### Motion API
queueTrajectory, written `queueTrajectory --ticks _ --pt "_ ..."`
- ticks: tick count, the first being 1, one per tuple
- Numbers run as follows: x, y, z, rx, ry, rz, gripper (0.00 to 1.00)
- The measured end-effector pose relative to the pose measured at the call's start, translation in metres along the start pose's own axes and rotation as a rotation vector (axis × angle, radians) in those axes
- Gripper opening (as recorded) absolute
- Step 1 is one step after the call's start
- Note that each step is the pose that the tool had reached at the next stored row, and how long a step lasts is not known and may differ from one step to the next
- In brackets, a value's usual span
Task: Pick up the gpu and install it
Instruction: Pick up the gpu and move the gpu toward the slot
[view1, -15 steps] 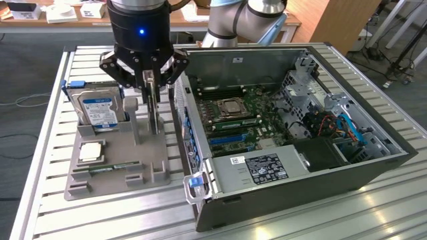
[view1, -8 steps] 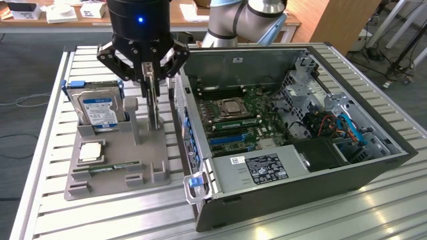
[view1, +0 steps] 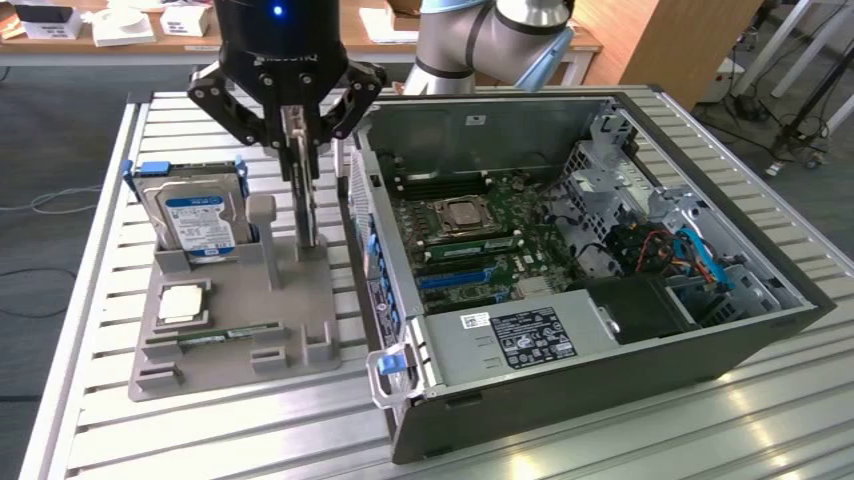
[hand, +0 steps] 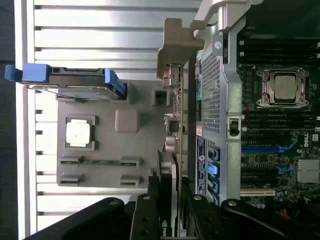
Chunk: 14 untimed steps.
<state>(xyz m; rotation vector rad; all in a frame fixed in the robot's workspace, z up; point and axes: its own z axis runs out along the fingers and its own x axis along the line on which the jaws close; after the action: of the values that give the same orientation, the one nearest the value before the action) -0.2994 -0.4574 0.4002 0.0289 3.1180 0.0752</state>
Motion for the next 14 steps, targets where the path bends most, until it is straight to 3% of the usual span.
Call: queueTrajectory --ticks 14 --pt "-0.001 0.0014 -0.0296 -0.0001 -0.0001 0.0 0.27"
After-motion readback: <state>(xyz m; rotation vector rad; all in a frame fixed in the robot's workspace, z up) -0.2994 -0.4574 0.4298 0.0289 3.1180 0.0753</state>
